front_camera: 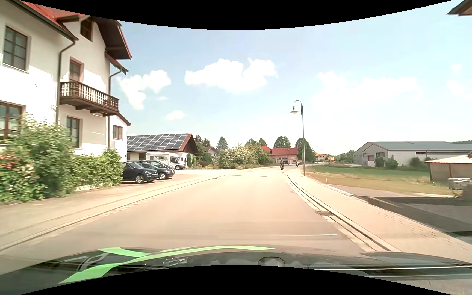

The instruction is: Follow the waypoints while adhering to traffic rules and regulations

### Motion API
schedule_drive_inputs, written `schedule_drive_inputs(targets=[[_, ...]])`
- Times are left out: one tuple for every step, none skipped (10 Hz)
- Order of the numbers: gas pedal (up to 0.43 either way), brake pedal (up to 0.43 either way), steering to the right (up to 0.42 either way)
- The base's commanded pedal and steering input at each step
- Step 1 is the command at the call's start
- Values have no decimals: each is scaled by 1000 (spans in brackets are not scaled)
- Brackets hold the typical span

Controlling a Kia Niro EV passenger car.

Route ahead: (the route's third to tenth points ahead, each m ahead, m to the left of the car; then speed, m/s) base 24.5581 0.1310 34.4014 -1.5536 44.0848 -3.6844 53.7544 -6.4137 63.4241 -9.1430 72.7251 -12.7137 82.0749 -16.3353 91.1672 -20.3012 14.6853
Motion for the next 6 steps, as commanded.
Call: schedule_drive_inputs(targets=[[177, 0, 16], [169, 0, 17], [169, 0, 17], [169, 0, 17], [177, 0, 17], [177, 0, 17]])
